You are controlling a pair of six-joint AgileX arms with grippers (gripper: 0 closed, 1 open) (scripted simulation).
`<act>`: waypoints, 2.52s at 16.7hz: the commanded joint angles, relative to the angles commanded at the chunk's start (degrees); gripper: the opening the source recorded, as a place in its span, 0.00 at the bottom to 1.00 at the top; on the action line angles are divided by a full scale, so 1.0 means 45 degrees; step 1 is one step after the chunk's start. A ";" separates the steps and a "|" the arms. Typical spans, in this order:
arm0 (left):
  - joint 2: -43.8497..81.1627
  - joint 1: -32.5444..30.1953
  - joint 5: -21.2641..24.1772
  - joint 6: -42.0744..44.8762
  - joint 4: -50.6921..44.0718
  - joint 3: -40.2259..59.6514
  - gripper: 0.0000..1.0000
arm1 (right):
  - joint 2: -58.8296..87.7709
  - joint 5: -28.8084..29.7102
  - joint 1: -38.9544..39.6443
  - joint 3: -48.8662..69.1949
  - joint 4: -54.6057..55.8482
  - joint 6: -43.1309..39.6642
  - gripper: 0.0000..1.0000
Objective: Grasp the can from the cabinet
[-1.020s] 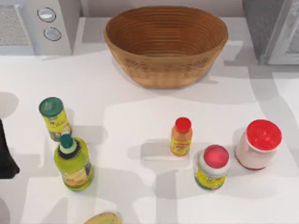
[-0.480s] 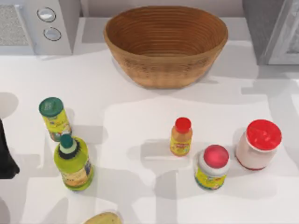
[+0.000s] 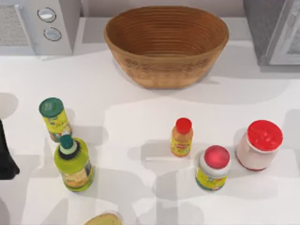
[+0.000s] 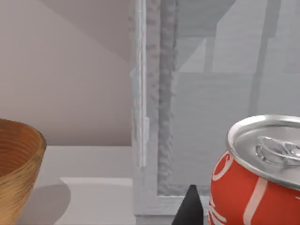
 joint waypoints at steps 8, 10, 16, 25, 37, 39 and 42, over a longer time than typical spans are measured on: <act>0.0000 0.0000 0.0000 0.0000 0.0000 0.0000 1.00 | -0.4849 -0.1069 -0.1001 -0.6142 0.2127 -0.0065 0.00; 0.0000 0.0000 0.0000 0.0000 0.0000 0.0000 1.00 | -0.5039 -0.1110 -0.1046 -0.6334 0.2217 -0.0068 0.00; 0.0000 0.0000 0.0000 0.0000 0.0000 0.0000 1.00 | -0.4862 -0.1154 -0.1039 -0.6306 0.2294 -0.0043 0.00; 0.0000 0.0000 0.0000 0.0000 0.0000 0.0000 1.00 | 0.1256 -0.4150 -0.2211 -0.4512 0.7140 0.0072 0.00; 0.0000 0.0000 0.0000 0.0000 0.0000 0.0000 1.00 | 1.6192 -1.1586 -0.4632 -0.0720 1.8177 0.0241 0.00; 0.0000 0.0000 0.0000 0.0000 0.0000 0.0000 1.00 | 1.8411 -1.2679 -0.4998 -0.0153 1.9814 0.0259 0.00; 0.0000 0.0000 0.0000 0.0000 0.0000 0.0000 1.00 | 2.1208 -1.4050 -0.5462 0.0568 2.1882 0.0281 0.00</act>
